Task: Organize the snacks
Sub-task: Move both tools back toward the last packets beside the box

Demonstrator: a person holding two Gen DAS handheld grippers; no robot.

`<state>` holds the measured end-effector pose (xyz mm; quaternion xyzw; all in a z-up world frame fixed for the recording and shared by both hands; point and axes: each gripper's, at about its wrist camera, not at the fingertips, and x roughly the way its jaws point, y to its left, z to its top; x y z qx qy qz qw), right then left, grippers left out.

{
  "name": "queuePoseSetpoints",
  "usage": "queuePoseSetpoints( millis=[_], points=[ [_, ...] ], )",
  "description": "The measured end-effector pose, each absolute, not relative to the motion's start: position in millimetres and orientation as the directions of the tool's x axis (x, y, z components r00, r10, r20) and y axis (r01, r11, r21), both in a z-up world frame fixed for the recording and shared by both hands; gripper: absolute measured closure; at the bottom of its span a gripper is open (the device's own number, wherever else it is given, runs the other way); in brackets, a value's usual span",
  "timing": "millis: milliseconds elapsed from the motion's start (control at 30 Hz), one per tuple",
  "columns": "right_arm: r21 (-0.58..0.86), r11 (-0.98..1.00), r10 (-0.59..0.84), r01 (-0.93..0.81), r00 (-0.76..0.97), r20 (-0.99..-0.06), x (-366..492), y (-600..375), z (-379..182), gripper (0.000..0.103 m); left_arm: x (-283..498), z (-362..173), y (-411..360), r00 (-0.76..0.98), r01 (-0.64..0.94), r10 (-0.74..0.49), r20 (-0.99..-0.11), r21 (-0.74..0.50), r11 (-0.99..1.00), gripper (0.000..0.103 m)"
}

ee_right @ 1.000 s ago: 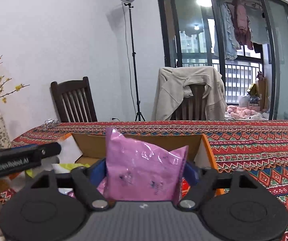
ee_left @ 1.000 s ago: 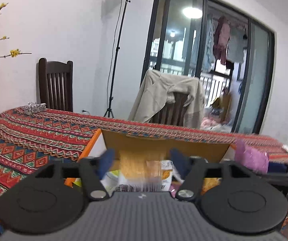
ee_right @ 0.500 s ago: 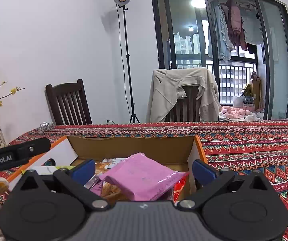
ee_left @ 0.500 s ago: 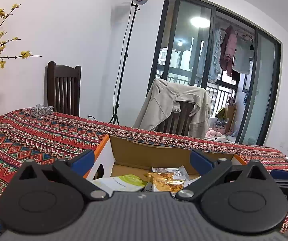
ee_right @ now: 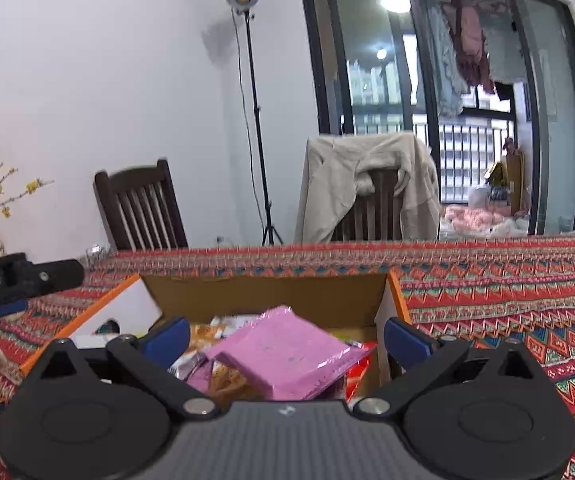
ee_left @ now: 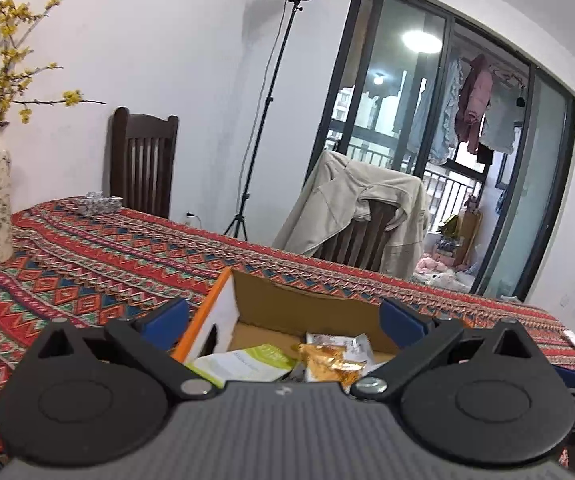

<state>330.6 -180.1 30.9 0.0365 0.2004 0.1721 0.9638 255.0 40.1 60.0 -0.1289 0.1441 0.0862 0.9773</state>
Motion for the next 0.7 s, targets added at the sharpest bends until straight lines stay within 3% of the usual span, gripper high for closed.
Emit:
queuePoseSetpoints(
  millis=[300,700],
  points=[
    [0.099,0.938,0.345,-0.333,0.854,-0.390,302,-181,50,0.000,217,55,50,0.925,-0.247,0.171,-0.339,-0.195,0.949,0.000],
    [0.112,0.947,0.318,-0.302,0.821,-0.473,260,-207,12,0.000,184,27,51,0.867,-0.269,0.182,-0.463,-0.128,0.955,0.000]
  ],
)
